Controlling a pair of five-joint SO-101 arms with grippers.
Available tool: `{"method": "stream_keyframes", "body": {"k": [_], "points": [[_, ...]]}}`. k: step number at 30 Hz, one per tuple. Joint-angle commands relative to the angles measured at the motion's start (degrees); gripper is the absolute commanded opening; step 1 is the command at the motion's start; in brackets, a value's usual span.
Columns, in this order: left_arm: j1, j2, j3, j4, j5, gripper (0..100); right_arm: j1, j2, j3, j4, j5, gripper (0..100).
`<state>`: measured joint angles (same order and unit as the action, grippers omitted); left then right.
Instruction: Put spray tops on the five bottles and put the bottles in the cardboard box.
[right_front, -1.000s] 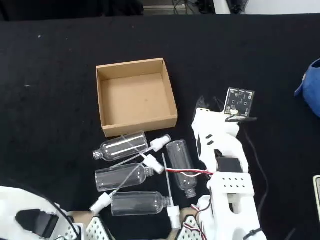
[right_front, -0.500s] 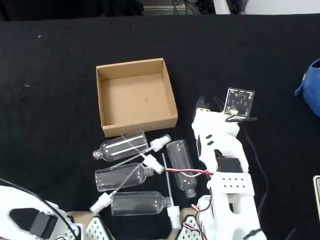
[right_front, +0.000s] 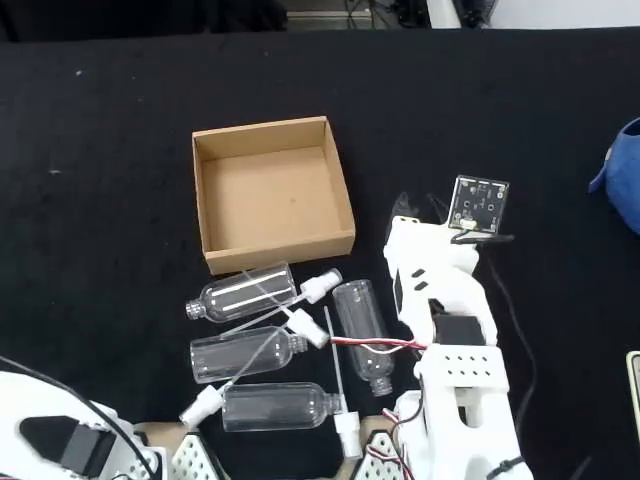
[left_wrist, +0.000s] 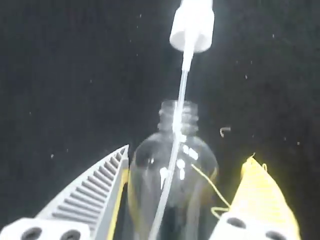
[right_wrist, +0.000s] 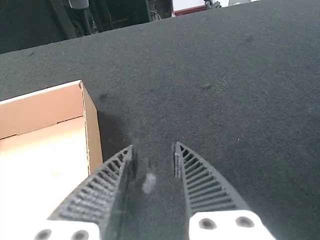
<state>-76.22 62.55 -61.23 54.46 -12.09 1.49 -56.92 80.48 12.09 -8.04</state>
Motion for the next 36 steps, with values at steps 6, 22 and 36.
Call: {"method": "stream_keyframes", "body": {"k": [6,22,36], "points": [[-0.66,-1.41,-3.82,9.49,-0.09,22,-1.14,0.40,-0.66,-1.85,0.26,10.9],[0.57,-1.41,-12.88,20.48,0.53,3,-1.14,0.40,-0.66,-2.02,0.26,10.9],[2.95,2.29,-34.77,34.73,4.40,3,-1.05,0.22,-0.66,-1.85,0.26,10.8]]}}
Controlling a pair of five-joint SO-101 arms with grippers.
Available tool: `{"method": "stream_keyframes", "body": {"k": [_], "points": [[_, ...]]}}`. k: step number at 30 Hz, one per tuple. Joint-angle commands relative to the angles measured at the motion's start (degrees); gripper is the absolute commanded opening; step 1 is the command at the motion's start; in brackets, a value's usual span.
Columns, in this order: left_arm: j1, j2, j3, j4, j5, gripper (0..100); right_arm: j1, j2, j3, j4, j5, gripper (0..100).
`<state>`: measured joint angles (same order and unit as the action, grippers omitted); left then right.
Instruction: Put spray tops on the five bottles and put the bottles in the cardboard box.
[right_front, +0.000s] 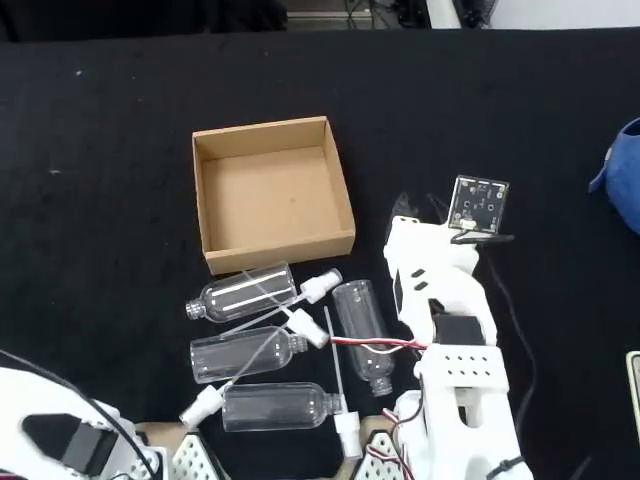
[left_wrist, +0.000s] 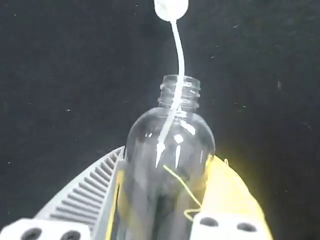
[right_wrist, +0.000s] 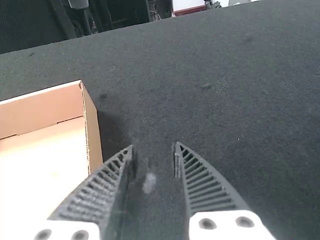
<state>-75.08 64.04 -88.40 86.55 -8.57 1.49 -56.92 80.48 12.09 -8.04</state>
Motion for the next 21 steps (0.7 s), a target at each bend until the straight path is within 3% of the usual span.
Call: {"method": "stream_keyframes", "body": {"k": [1,8,21], "points": [[1.98,1.41,-7.16,2.73,0.88,3,-1.05,0.22,-0.66,-1.85,0.26,10.8],[2.33,1.23,-7.08,3.34,1.93,3,-1.05,0.22,-0.66,-1.93,0.26,10.8],[4.44,-11.43,-6.99,8.62,2.02,3,-1.05,0.22,-0.66,-2.02,0.26,10.8]]}}
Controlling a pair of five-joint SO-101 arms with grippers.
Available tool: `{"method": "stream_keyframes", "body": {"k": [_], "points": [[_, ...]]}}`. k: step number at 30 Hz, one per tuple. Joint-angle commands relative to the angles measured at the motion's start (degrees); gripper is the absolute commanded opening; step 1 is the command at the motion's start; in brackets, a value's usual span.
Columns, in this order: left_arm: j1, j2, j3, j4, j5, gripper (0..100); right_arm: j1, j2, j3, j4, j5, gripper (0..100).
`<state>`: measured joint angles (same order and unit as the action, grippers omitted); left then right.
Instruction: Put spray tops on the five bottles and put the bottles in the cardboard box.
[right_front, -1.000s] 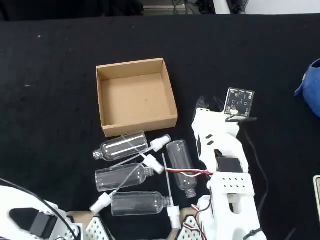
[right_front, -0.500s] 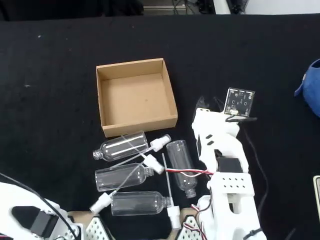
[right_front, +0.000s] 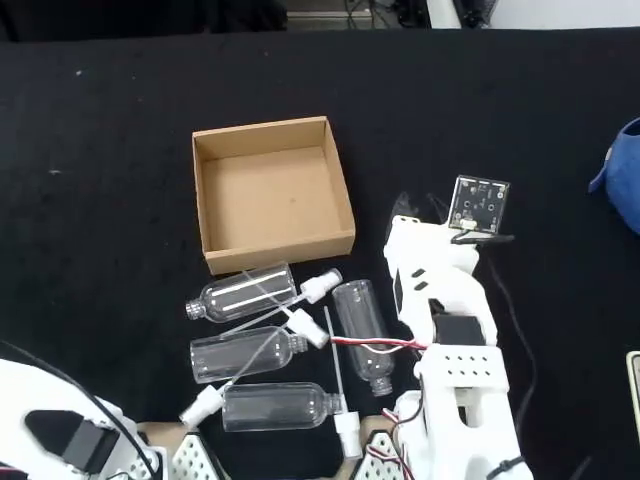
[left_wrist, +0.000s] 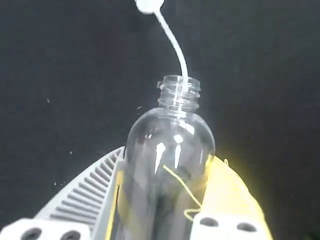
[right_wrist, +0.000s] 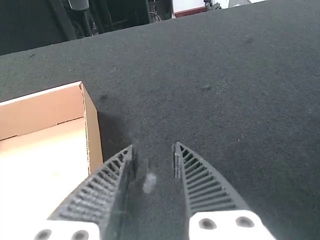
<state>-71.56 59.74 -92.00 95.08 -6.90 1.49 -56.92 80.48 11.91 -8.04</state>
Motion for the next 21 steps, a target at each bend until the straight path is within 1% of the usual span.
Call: {"method": "stream_keyframes", "body": {"k": [1,14,19,21], "points": [[0.92,-7.74,-3.38,0.09,0.18,3,-1.05,0.22,-0.66,-1.85,0.26,10.8],[1.01,-13.98,-3.30,0.44,0.26,3,-1.05,0.22,-0.66,-1.85,0.26,10.8],[3.47,-16.09,-3.47,5.80,0.53,3,-1.05,0.22,-0.66,-1.85,0.26,10.8],[3.47,-19.08,-3.30,5.80,2.11,3,-0.97,0.22,-0.66,-1.85,0.26,10.8]]}}
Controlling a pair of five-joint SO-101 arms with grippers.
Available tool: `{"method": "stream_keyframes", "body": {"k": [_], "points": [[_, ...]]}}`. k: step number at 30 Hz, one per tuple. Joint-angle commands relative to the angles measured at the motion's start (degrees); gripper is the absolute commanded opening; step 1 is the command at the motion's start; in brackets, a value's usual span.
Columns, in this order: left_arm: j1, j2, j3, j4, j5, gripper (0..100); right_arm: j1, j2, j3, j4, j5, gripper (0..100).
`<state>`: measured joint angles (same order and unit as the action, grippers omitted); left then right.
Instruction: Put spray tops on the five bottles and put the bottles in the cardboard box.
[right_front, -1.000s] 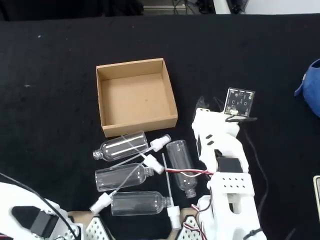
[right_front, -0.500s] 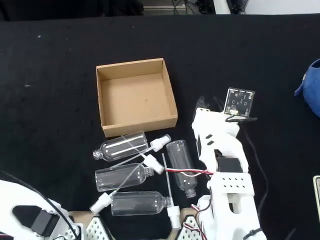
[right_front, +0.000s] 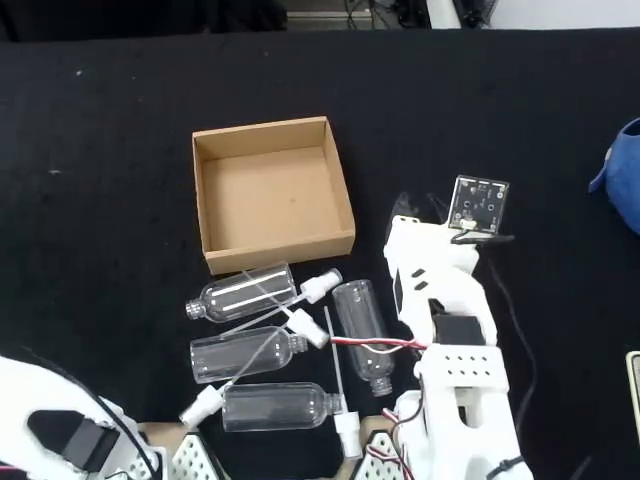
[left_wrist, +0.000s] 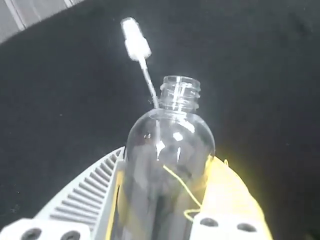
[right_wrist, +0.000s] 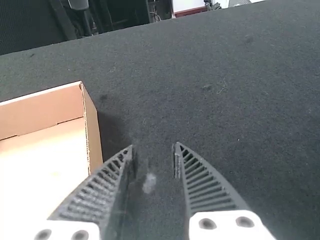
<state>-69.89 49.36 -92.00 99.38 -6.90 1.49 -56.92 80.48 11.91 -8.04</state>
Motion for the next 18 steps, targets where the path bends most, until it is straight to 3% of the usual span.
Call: {"method": "stream_keyframes", "body": {"k": [1,9,18], "points": [[1.80,-10.11,-3.30,1.49,2.99,3,-0.97,0.22,-0.66,-1.85,0.26,10.8],[1.19,-23.38,0.66,1.76,3.43,3,-1.05,0.13,-0.66,-1.93,0.26,10.8],[4.70,-48.09,31.78,1.41,3.96,3,-1.05,0.13,-0.66,-1.85,0.26,10.8]]}}
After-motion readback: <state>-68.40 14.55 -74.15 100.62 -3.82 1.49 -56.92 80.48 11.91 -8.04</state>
